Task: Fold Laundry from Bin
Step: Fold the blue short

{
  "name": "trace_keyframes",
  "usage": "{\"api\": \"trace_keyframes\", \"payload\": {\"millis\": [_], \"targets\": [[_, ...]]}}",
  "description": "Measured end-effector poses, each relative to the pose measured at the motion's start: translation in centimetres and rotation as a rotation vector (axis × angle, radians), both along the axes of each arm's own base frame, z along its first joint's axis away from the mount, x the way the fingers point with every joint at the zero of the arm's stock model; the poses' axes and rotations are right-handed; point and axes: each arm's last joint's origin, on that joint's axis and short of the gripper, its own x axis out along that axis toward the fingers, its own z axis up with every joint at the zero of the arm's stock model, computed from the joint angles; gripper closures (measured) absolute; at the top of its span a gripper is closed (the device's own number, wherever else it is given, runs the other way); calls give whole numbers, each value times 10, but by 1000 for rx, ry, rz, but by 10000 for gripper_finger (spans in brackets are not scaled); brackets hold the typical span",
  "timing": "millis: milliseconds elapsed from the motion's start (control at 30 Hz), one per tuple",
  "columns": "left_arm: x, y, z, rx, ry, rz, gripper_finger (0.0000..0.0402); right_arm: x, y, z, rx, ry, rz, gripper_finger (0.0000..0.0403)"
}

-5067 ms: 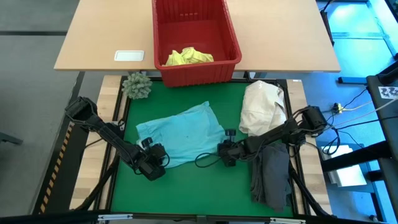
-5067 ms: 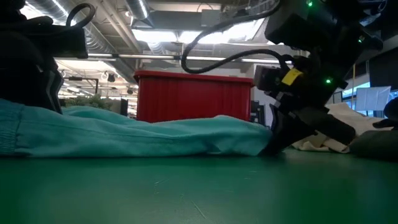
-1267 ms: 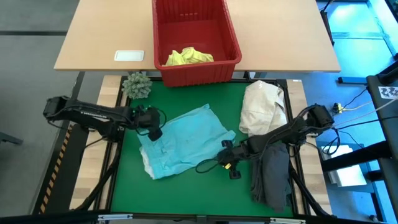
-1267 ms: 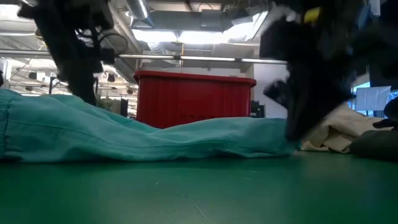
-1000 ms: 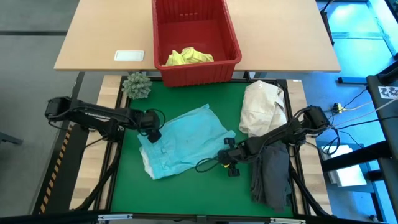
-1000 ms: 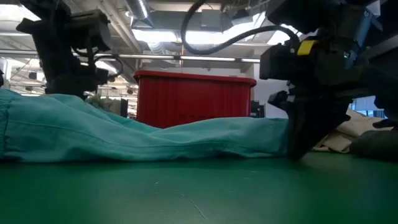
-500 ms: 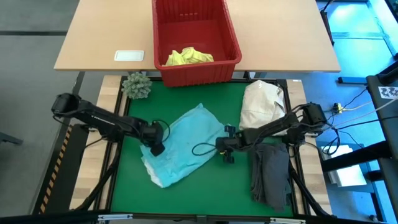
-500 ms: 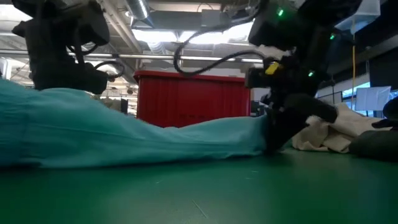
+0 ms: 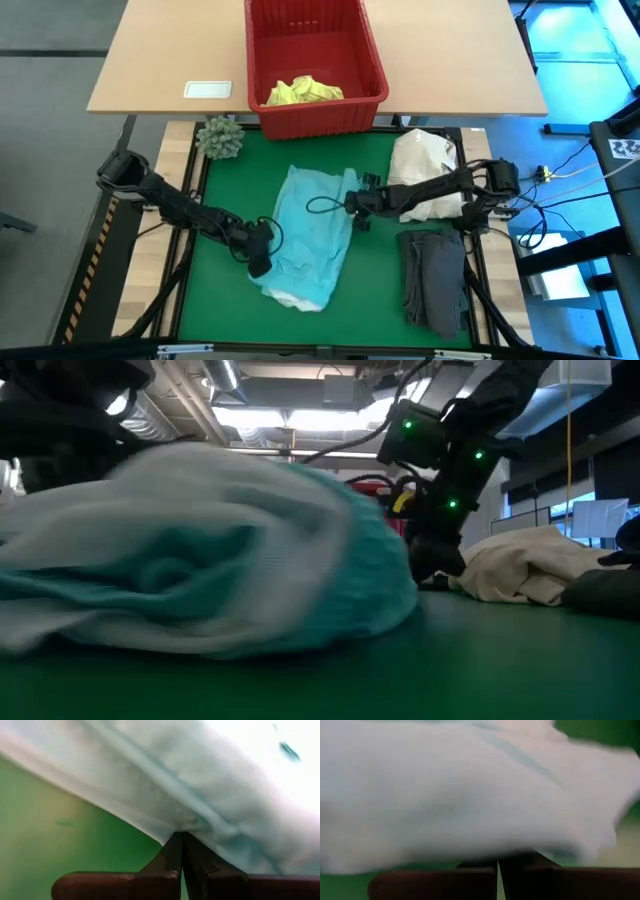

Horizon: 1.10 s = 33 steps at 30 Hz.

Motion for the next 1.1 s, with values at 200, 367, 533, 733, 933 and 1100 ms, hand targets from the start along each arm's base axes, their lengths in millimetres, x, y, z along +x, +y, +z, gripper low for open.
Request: {"api": "trace_keyframes", "payload": {"millis": [200,367,533,733,933,1100], "targets": [[-5,-2,7,158,94,-86,401,-8,-18,5,-2,149,-40,401],[-15,4,24,308,333,-80,401,-17,-6,15,-18,273,-79,401],[-13,6,46,449,391,-136,401,-20,24,30,-19,202,-43,402],[-5,-19,56,586,191,-312,401,-26,82,45,-36,83,124,402],[-12,-54,63,749,-26,-399,401,-25,149,52,-11,-155,411,402],[-18,-65,60,670,-42,-359,401,-20,185,63,24,-357,609,389]]}}
